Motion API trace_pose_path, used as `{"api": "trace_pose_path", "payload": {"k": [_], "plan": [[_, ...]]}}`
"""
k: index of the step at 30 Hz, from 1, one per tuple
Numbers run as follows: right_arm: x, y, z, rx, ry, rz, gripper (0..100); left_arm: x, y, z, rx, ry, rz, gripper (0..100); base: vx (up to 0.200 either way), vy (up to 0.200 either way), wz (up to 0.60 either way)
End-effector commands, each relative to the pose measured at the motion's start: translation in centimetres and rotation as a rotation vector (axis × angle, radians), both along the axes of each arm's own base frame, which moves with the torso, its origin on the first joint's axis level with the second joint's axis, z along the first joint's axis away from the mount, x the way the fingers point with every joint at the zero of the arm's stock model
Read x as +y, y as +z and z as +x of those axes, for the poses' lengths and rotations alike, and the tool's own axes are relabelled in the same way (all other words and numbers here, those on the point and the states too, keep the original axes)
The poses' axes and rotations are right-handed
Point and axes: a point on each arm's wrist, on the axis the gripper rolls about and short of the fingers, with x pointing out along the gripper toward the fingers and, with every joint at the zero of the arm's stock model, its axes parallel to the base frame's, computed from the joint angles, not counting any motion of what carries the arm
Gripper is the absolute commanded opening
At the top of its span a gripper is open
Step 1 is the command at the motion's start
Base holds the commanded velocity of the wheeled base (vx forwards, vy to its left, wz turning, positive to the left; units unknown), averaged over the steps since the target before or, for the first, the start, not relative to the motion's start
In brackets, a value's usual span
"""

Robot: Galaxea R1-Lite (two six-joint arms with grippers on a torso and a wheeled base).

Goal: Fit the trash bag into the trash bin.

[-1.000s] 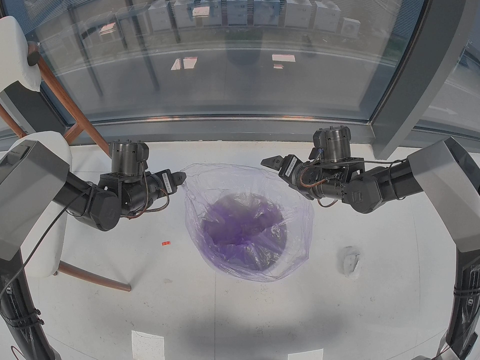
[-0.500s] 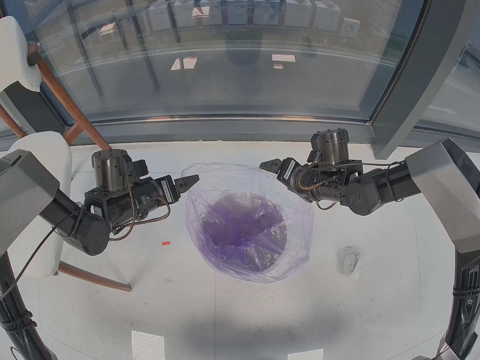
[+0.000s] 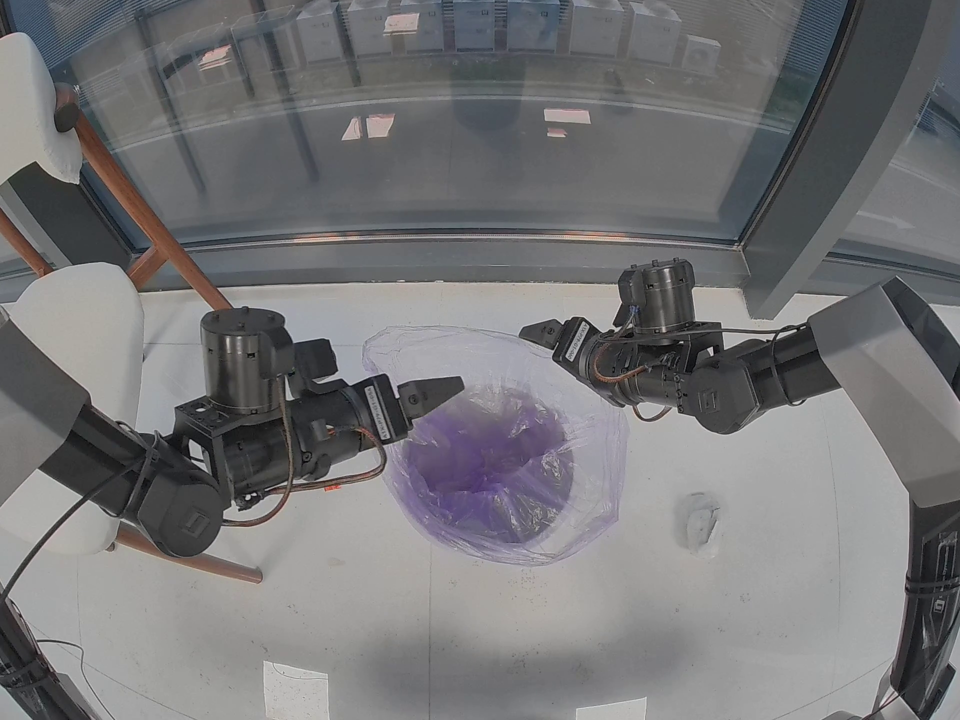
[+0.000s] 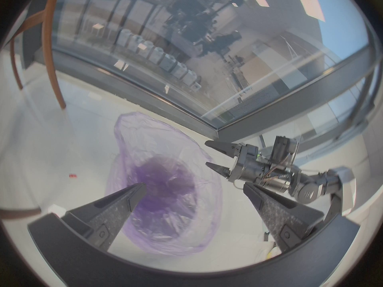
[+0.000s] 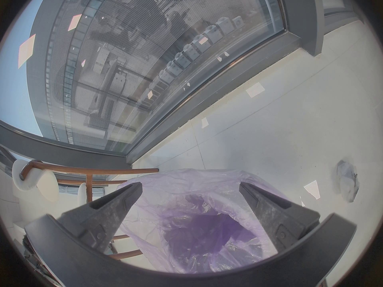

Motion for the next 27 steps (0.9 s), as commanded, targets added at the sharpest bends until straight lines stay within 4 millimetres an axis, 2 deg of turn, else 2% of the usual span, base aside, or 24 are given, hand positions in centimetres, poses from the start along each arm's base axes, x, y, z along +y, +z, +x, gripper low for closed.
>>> {"api": "trace_pose_path", "payload": {"k": [1, 4, 6, 9, 13, 15, 18, 19, 21, 23, 27], "plan": [[0.0, -0.1, -0.3, 0.011, -0.006, -0.005, 100, -2.1, -0.3, -0.6, 0.043, -0.017, -0.010, 100, 0.000, 0.000, 0.00], [-0.1, 0.3, -1.6, 0.044, -0.022, 0.005, 100, -2.2, -2.5, 0.3, 0.118, 0.045, 0.023, 100, 0.000, 0.000, 0.00], [0.1, 0.6, -2.3, 0.057, -0.018, 0.017, 100, -2.2, -2.8, 0.3, 0.158, 0.063, 0.018, 100, 0.000, 0.000, 0.00], [0.0, 0.3, -3.9, 0.101, -0.011, 0.011, 100, -1.8, -3.9, -0.2, 0.309, 0.103, 0.039, 100, 0.000, 0.000, 0.00], [-0.5, 2.2, -4.7, 0.075, -0.006, 0.036, 100, -1.5, -3.3, -0.9, 0.364, 0.127, 0.022, 100, 0.000, 0.000, 0.00], [-1.2, 3.2, -6.0, 0.121, -0.005, 0.011, 100, -1.0, -3.2, -2.1, 0.428, 0.147, 0.006, 100, 0.000, 0.000, 0.00], [-1.6, 3.0, -6.8, 0.169, -0.005, -0.017, 100, -0.7, -3.5, -2.7, 0.465, 0.156, 0.021, 100, 0.000, 0.000, 0.00], [-2.2, 2.4, -7.8, 0.220, -0.003, -0.053, 100, -0.4, -4.3, -3.5, 0.525, 0.165, 0.052, 100, 0.000, 0.000, 0.00], [-2.3, 1.9, -8.0, 0.232, -0.004, -0.063, 100, -0.4, -4.7, -3.5, 0.543, 0.169, 0.063, 100, 0.000, 0.000, 0.00], [-2.6, 1.1, -8.2, 0.256, -0.010, -0.082, 100, -0.5, -5.4, -3.2, 0.564, 0.187, 0.065, 100, 0.000, 0.000, 0.00], [-2.5, 1.0, -8.2, 0.258, -0.015, -0.082, 100, -1.4, -6.1, -1.9, 0.570, 0.190, 0.067, 100, 0.000, 0.000, 0.00]]}}
